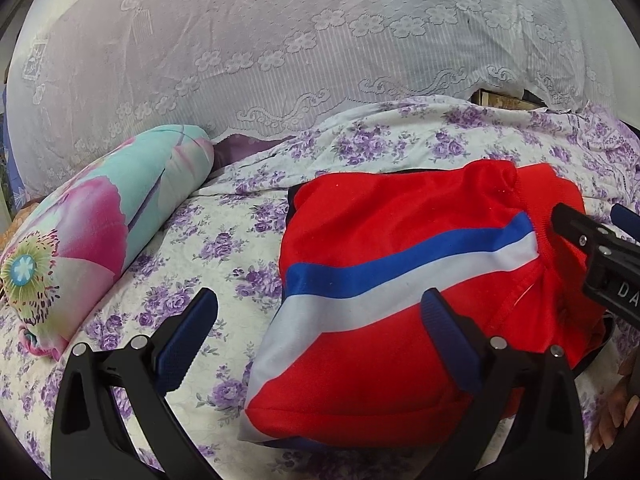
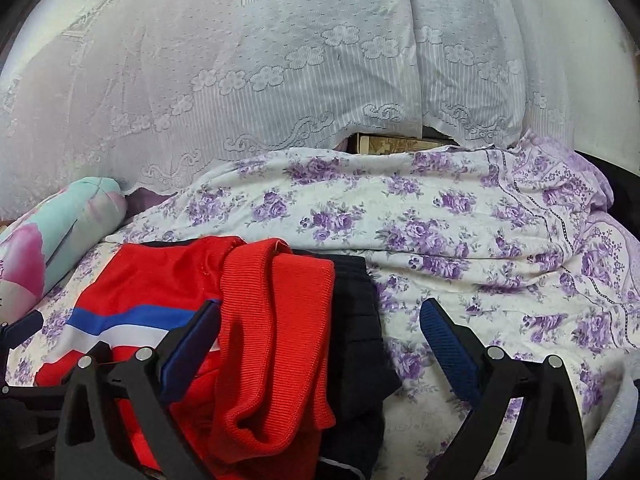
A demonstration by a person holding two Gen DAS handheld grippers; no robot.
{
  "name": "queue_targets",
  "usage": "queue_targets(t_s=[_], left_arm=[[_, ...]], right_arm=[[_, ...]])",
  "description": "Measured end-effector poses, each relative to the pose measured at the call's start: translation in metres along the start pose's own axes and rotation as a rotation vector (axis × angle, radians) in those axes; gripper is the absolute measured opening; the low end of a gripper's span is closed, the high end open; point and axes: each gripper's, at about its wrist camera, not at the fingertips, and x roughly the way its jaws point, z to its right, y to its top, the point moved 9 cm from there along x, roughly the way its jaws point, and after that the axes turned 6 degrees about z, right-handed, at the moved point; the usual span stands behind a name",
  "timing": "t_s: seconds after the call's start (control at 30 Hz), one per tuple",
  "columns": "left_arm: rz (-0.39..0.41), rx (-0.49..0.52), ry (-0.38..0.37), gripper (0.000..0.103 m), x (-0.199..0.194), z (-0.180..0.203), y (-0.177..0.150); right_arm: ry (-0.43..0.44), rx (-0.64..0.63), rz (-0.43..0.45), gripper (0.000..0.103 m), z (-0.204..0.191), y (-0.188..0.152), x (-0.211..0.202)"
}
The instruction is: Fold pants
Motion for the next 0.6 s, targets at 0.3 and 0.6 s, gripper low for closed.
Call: queue_targets(t_s=[0.3, 0.6], left_arm=[[-0.01, -0.01, -0.009, 0.099, 0.001, 0.0, -0.002], [-0.001, -0.021, 0.025, 0.099, -0.007, -0.009, -0.005]], right_arm=[[0.011, -0.035, -0.095, 0.1, -0.008, -0.015, 0.014], [0.008, -0.026, -0.004, 0.1, -0.006, -0.008, -0.01]])
